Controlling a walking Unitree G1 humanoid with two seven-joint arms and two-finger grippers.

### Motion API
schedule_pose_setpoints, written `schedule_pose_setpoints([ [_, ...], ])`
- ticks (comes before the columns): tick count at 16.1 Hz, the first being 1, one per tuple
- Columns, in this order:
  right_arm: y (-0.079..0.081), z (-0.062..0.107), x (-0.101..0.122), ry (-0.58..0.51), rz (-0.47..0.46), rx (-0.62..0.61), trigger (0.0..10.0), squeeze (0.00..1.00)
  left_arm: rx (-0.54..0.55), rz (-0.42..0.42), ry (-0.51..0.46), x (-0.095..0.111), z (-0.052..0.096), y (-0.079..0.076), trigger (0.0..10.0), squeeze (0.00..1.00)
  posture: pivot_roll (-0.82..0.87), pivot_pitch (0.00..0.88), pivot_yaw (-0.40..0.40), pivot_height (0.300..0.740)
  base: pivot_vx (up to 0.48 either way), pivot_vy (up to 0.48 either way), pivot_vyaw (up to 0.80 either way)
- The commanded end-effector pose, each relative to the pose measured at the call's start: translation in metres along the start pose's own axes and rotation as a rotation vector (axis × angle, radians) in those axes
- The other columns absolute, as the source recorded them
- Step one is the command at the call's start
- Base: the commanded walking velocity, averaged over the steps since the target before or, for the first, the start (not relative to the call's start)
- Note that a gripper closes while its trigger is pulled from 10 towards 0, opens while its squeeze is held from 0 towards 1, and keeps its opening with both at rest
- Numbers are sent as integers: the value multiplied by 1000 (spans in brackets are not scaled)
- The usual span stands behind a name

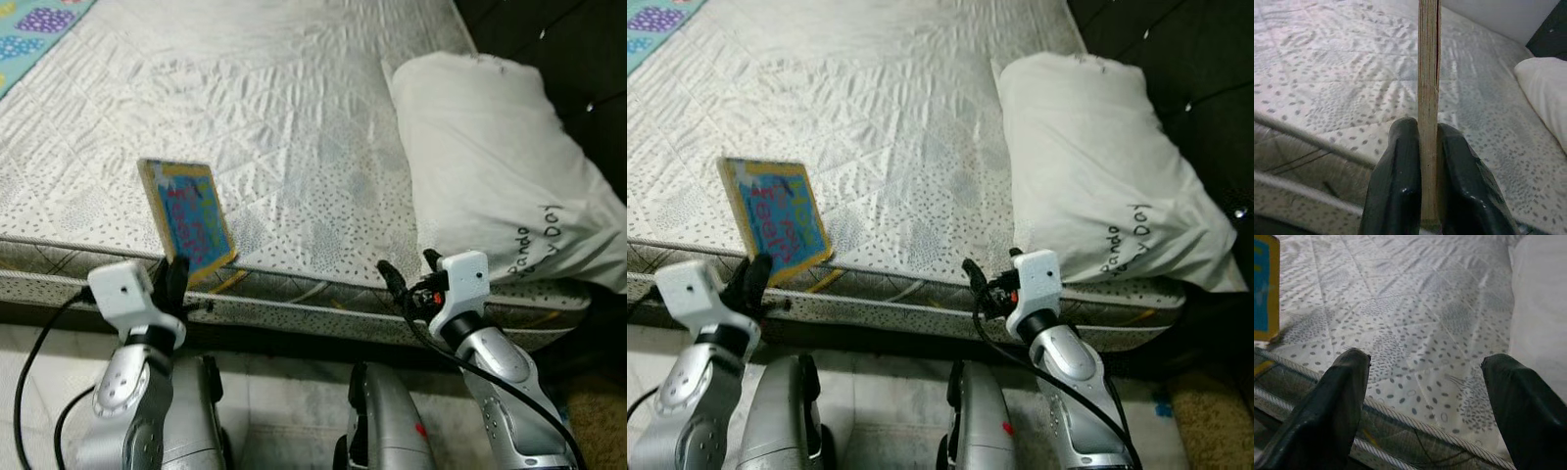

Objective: Clean up the room

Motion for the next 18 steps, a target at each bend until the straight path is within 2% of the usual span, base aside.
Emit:
schedule_pose_setpoints([
  [1,-5,2,2,1,-5,-29,10000,0,-40,8,-35,9,-3,-8,10000,0,-94,212,-95,565,0,0,0],
  [5,-7,3,3,-11,-10,-47,10000,0,-82,13,-35,10,-7,-17,10000,0,-92,197,-76,565,201,0,0],
  [14,-9,-6,6,-27,-17,-57,10000,0,-90,8,-42,12,-14,-17,10000,0,-83,177,-71,546,277,0,0],
  [18,-12,-6,6,-27,-8,-69,10000,0,-71,17,-29,10,-13,-16,10000,0,-82,176,-70,546,0,0,0],
])
Point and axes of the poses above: a point about 5 cm out from each wrist's last joint towards the gripper, its own z axis pointing back from the gripper into the wrist, its own x axis along the axis of the wrist's last joint, y = z × x, the point moved 4 cm from there along -z, pointing out of the wrist towards the gripper, and after that the axes turned 8 degrees about -z, right-handed, at the moved point
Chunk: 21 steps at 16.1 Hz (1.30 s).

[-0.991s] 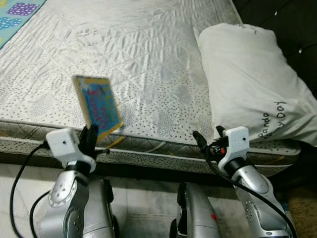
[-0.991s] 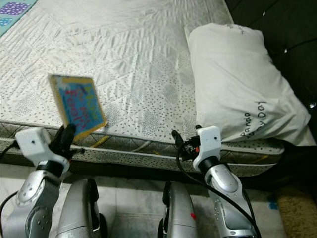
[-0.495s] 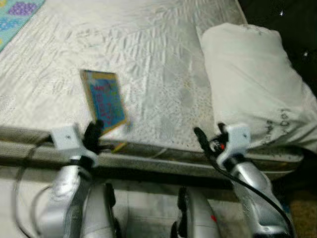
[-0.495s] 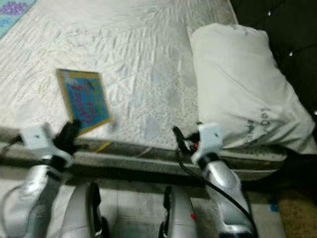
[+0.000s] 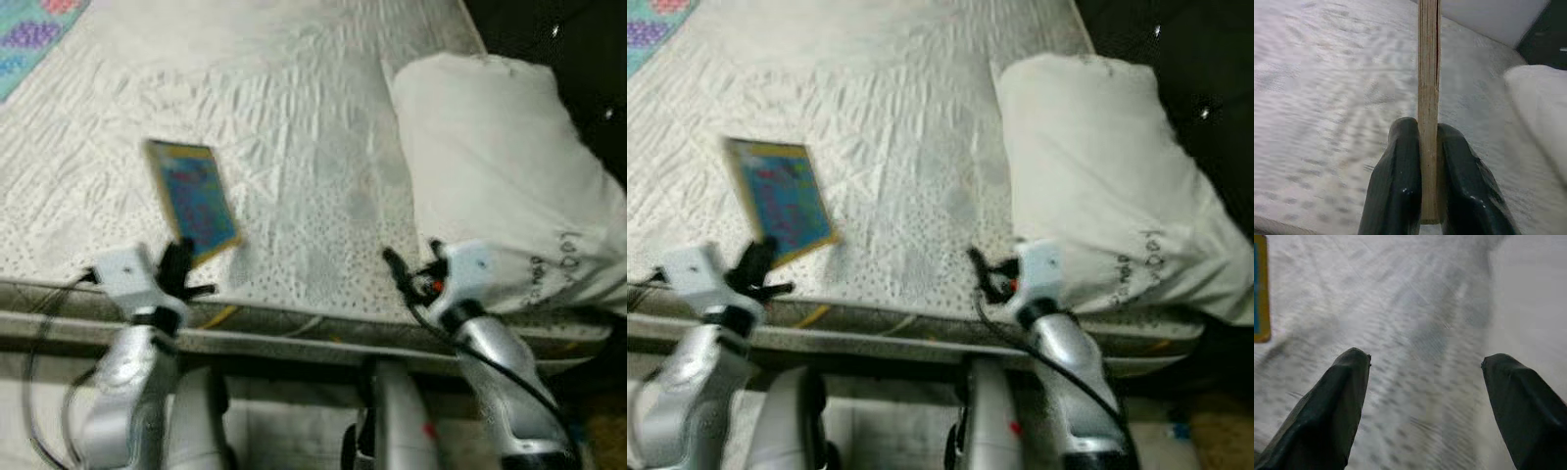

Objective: Clean up the room

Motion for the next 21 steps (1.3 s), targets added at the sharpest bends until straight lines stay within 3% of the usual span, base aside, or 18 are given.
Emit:
schedule_pose_setpoints([
  [1,-2,1,0,-5,-9,-11,10000,0,-21,-11,-16,4,1,-3,10000,0,-82,176,-70,546,0,0,0],
  [12,-6,4,-2,0,-19,-27,10000,0,-7,-11,-23,6,-7,-3,10000,0,-92,176,-64,546,0,0,-591],
  [17,-6,4,-1,-1,-8,-26,10000,0,54,-29,-32,7,-7,4,10000,0,-93,180,-66,546,0,0,0],
  [21,-8,7,-1,-2,0,-33,10000,0,48,13,-1,-1,-8,5,10000,0,-101,185,-69,546,0,0,0],
])
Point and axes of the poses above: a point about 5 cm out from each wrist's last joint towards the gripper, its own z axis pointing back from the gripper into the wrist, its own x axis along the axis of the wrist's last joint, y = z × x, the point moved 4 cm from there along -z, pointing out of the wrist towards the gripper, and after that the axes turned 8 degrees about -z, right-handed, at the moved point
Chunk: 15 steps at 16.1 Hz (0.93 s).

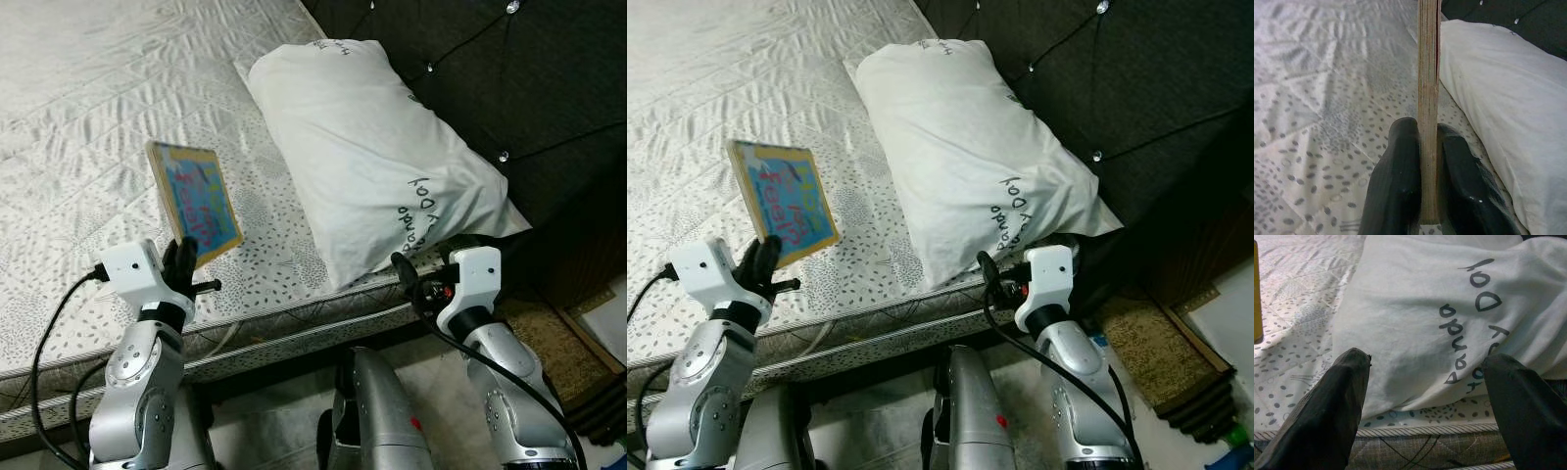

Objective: Clean up the room

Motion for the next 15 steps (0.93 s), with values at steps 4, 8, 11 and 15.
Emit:
schedule_pose_setpoints([
  [4,-11,12,5,1,31,-30,10000,0,-65,222,8,-1,-28,-12,10000,0,-157,204,-89,546,0,0,0],
  [8,-19,14,11,3,64,-39,10000,0,-120,427,87,-5,-47,-33,10000,0,-183,203,-101,546,0,0,0],
  [11,-16,10,13,-3,75,-24,10000,0,-152,622,196,-25,-32,-59,10000,0,-177,195,-107,546,0,0,0],
  [15,-15,8,13,-2,81,-17,10000,0,-50,588,174,-34,-28,-47,10000,0,-170,189,-110,546,0,0,0],
])
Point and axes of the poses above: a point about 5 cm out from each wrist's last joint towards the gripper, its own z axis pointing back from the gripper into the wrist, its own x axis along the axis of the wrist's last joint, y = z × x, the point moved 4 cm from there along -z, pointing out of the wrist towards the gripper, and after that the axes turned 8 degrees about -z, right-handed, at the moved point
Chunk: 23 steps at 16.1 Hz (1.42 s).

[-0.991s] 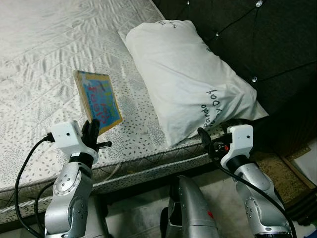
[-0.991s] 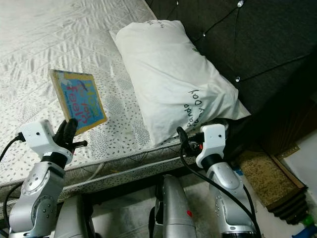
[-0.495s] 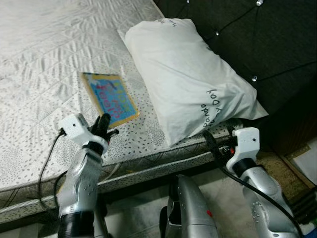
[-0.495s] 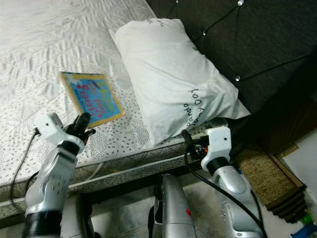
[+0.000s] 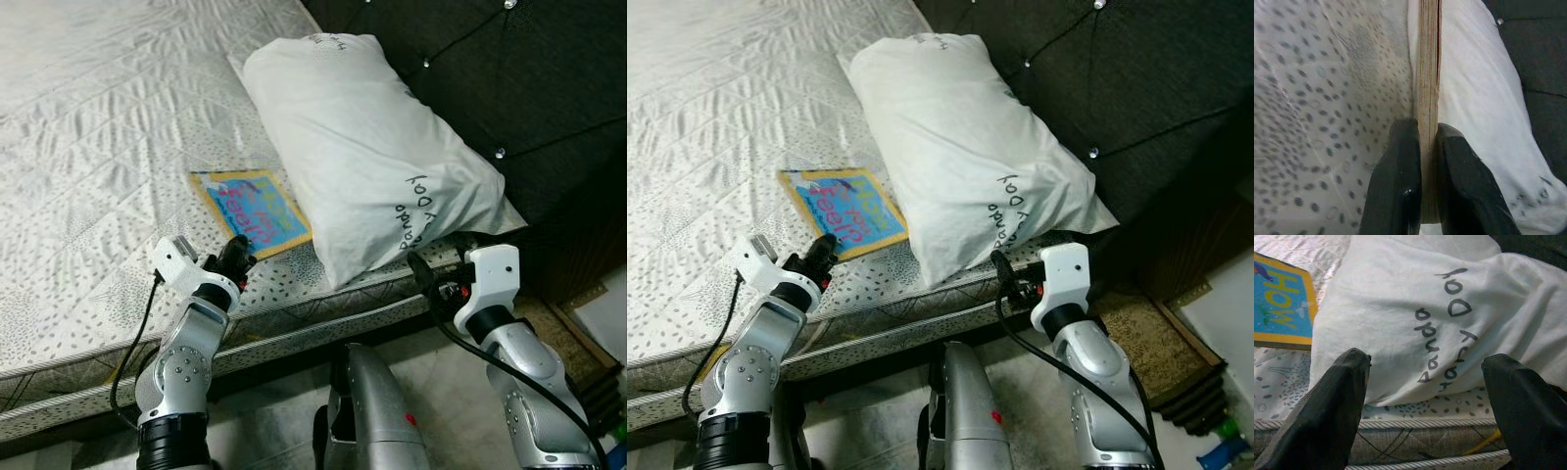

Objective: Clean up the room

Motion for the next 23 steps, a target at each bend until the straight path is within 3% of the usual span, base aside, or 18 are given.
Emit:
schedule_pose_setpoints([
  [1,-3,1,0,5,13,-2,10000,0,24,28,0,-11,3,1,10000,0,-170,186,-109,546,0,0,0],
  [2,-3,0,0,4,15,-4,10000,0,60,35,-14,-9,2,5,10000,0,-173,186,-106,546,0,0,0],
  [3,-4,-1,2,-2,18,-7,10000,0,112,-16,142,-29,3,13,10000,0,-174,181,-98,546,0,0,0],
  [4,-4,-1,3,-4,19,-8,10000,0,130,-68,187,-35,4,17,10000,0,-174,181,-98,546,0,0,0],
  [5,-5,-1,4,-9,20,-16,10000,0,160,-67,182,-31,6,27,10000,0,-176,180,-89,546,0,0,0],
  [7,-7,1,3,-9,21,-25,10000,0,148,-68,208,-25,9,30,10000,0,-172,182,-86,546,0,0,0],
  [10,-6,0,2,-9,19,-25,10000,0,88,-74,274,-27,18,18,10000,0,-164,180,-85,546,0,0,0],
  [13,-5,-5,4,-17,18,-22,10000,0,1,39,380,-47,40,-9,10000,0,-157,177,-86,546,0,0,0],
  [16,-5,-6,4,-19,19,-21,10000,0,7,65,443,-54,59,0,10000,0,-148,180,-90,546,0,0,0],
  [19,-3,-6,3,-18,18,-15,10000,0,2,56,461,-47,60,5,10000,0,-149,181,-90,546,0,0,0],
  [23,-5,-6,2,-17,19,-20,10000,0,53,-4,403,-21,44,34,10000,0,-150,180,-88,546,0,0,0],
])
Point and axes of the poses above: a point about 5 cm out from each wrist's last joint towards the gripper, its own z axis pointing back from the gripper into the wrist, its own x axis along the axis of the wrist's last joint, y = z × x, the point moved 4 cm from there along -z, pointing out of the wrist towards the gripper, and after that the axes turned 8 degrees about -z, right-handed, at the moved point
